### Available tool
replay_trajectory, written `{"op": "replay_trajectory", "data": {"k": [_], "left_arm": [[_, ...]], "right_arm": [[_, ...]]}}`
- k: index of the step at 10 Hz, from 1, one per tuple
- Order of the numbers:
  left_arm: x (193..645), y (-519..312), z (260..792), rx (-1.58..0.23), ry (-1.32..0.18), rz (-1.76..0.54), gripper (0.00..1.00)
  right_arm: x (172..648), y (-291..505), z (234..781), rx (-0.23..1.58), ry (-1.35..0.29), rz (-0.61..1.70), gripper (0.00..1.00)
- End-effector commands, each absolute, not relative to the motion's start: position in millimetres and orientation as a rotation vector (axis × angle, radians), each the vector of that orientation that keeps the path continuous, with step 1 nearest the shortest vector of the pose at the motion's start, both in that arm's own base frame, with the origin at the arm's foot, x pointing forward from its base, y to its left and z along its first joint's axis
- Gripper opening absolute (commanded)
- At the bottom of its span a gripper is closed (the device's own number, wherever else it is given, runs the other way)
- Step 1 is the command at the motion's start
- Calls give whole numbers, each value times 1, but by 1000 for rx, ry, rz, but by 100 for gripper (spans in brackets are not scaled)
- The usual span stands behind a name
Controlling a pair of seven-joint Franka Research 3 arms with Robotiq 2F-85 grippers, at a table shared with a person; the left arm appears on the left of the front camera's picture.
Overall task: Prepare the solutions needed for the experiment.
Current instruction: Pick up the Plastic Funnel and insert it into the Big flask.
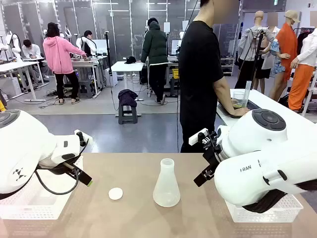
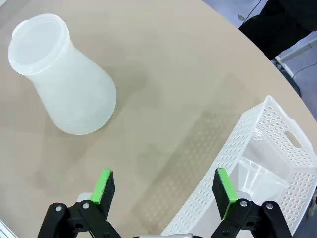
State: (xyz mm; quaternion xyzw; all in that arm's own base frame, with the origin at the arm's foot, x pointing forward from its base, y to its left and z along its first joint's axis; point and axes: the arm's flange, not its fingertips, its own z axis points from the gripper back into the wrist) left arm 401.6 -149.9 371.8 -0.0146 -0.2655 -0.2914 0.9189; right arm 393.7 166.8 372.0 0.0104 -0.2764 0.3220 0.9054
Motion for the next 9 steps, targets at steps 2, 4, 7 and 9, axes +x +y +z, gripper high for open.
{"op": "replay_trajectory", "data": {"k": [2,4,7,9], "left_arm": [[402,-150,372,-30,-546,-599,100],[402,-150,372,-30,-546,-599,100],[402,-150,372,-30,-546,-599,100],[402,-150,372,-30,-546,-599,100]], "right_arm": [[394,167,372,22,-571,665,100],[394,167,372,22,-571,665,100],[394,167,372,22,-571,665,100],[394,167,372,22,-571,665,100]]}}
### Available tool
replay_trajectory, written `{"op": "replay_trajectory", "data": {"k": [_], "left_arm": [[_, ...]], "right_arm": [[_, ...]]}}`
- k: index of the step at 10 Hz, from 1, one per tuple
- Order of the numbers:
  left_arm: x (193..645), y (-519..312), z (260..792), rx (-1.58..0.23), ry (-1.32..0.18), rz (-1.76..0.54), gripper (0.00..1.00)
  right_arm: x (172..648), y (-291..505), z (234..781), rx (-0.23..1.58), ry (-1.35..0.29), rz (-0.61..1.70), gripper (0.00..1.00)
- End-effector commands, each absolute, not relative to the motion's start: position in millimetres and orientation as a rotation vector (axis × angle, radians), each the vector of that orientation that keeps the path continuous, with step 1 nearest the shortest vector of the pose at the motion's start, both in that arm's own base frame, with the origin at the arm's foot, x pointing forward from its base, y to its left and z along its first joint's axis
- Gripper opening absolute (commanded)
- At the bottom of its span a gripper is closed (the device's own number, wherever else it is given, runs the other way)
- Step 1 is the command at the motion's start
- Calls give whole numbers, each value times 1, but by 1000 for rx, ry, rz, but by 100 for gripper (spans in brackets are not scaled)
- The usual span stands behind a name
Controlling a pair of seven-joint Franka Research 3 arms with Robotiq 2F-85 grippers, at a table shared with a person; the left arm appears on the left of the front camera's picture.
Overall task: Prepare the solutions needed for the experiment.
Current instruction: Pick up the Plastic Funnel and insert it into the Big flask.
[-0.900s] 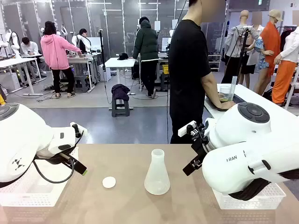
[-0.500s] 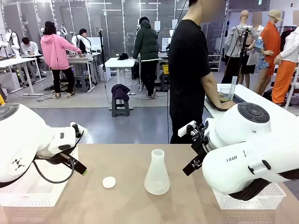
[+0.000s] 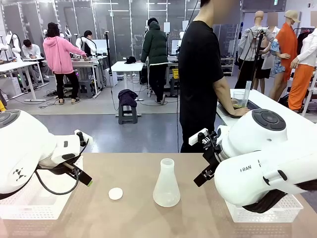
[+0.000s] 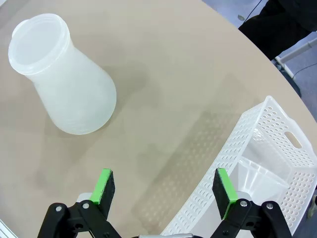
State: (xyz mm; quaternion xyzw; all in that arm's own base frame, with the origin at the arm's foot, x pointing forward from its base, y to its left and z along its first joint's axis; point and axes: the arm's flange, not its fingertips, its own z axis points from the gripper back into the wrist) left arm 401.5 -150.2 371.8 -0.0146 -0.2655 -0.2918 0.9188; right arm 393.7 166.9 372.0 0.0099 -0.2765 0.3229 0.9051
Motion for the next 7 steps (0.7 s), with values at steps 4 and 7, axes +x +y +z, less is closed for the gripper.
{"op": "replay_trajectory", "data": {"k": [4,7], "left_arm": [[402,-150,372,-30,-546,-599,100],[401,-150,372,-30,-546,-600,100]], "right_arm": [[394,167,372,22,-571,665,100],[394,167,372,21,-571,667,100]]}}
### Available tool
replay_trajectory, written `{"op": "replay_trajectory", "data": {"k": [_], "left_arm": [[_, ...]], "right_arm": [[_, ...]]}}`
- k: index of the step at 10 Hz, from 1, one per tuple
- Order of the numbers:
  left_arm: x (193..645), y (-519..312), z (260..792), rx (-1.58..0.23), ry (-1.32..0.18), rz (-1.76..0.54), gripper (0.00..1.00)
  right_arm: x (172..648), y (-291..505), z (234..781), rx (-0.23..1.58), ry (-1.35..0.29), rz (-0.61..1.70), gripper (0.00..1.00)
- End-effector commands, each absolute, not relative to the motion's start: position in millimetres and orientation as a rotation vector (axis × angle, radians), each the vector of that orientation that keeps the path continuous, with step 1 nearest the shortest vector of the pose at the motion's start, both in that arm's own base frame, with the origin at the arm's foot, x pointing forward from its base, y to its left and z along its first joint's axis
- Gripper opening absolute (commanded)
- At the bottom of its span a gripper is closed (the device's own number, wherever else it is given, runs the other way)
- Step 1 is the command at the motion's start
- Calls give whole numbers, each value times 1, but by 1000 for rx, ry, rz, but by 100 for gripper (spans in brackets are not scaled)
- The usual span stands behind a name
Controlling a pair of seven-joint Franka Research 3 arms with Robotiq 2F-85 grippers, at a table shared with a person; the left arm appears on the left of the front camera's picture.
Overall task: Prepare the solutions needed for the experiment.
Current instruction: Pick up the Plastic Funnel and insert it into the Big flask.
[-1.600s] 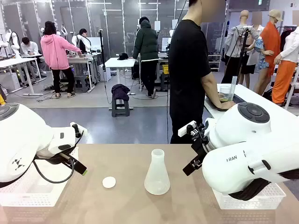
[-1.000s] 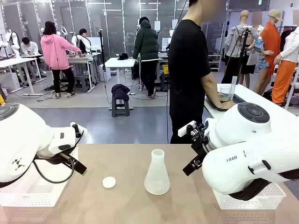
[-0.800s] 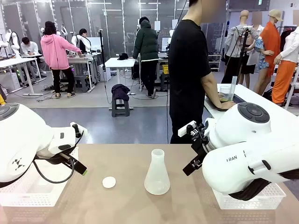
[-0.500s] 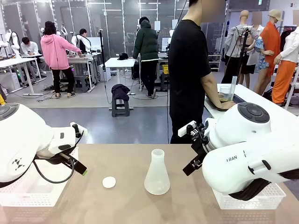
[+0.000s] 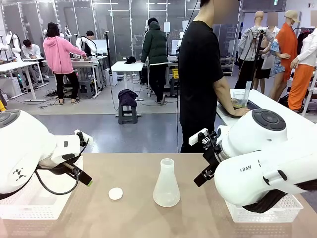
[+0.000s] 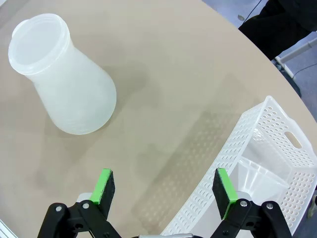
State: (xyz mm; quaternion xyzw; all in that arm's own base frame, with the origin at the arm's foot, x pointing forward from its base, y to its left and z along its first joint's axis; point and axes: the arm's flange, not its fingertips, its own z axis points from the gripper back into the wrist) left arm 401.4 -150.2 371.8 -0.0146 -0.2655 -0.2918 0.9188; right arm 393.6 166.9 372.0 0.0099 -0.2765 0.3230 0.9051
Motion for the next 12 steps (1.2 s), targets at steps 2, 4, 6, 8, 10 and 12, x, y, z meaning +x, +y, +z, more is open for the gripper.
{"op": "replay_trajectory", "data": {"k": [2,4,6,8,10,12], "left_arm": [[387,-156,398,-85,-562,-582,100],[368,-158,429,-278,-650,-594,100],[357,-157,452,-462,-655,-500,100],[349,-150,475,-741,-680,-343,100],[351,-136,481,-912,-647,-226,100],[347,-132,487,-1096,-580,-199,100]], "right_arm": [[376,161,403,132,-604,641,100],[359,152,435,269,-629,613,100],[348,144,464,477,-617,549,100],[347,137,485,737,-538,404,100],[351,133,495,946,-442,321,100],[357,133,495,1085,-385,249,100]]}}
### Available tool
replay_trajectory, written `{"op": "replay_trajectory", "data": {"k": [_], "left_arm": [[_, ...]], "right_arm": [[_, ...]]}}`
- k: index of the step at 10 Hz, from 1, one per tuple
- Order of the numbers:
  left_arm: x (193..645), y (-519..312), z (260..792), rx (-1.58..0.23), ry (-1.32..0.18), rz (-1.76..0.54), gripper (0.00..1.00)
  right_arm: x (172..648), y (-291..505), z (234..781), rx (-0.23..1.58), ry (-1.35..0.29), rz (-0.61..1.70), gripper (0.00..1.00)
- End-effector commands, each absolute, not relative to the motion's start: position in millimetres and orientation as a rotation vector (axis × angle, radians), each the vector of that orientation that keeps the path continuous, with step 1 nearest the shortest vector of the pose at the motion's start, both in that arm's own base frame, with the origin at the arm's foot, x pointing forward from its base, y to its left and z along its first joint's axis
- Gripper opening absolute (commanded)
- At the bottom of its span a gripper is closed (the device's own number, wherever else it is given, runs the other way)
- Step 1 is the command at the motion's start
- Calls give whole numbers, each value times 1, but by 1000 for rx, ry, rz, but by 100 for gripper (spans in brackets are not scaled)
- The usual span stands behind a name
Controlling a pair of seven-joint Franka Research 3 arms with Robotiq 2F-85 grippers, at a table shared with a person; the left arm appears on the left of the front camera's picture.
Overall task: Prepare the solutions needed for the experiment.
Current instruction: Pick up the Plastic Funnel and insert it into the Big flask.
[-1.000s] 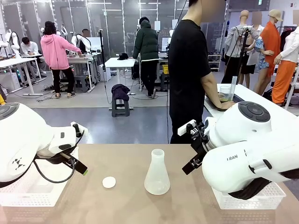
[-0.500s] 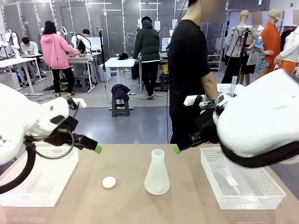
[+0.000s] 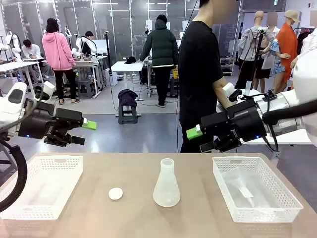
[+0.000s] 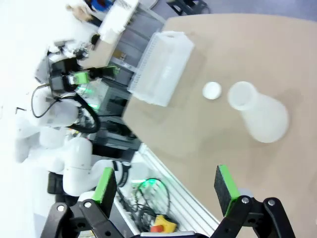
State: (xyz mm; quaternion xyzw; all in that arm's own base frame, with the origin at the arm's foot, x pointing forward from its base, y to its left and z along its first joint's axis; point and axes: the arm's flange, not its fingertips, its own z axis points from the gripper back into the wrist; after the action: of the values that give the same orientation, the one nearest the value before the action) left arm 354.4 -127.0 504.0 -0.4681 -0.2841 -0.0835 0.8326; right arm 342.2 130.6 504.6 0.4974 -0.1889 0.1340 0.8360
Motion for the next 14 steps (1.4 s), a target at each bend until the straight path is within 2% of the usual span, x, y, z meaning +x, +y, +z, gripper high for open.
{"op": "replay_trajectory", "data": {"k": [1,2,6,7,12,13,14], "left_arm": [[345,-129,487,-1168,-557,-188,100],[344,-128,488,-1230,-529,-196,100],[344,-126,488,-1232,-575,-233,100],[348,-125,500,-1211,-528,-176,100],[348,-125,500,-1211,-528,-176,100],[348,-125,500,-1211,-528,-176,100],[348,-125,500,-1211,-528,-176,100]], "right_arm": [[357,135,494,1102,-369,215,100],[358,136,494,1118,-348,190,100],[359,133,488,1135,-324,151,100],[359,133,488,1135,-324,151,100],[359,131,487,1118,-308,143,100],[383,112,488,791,-472,312,100],[404,91,495,659,-518,414,100]]}}
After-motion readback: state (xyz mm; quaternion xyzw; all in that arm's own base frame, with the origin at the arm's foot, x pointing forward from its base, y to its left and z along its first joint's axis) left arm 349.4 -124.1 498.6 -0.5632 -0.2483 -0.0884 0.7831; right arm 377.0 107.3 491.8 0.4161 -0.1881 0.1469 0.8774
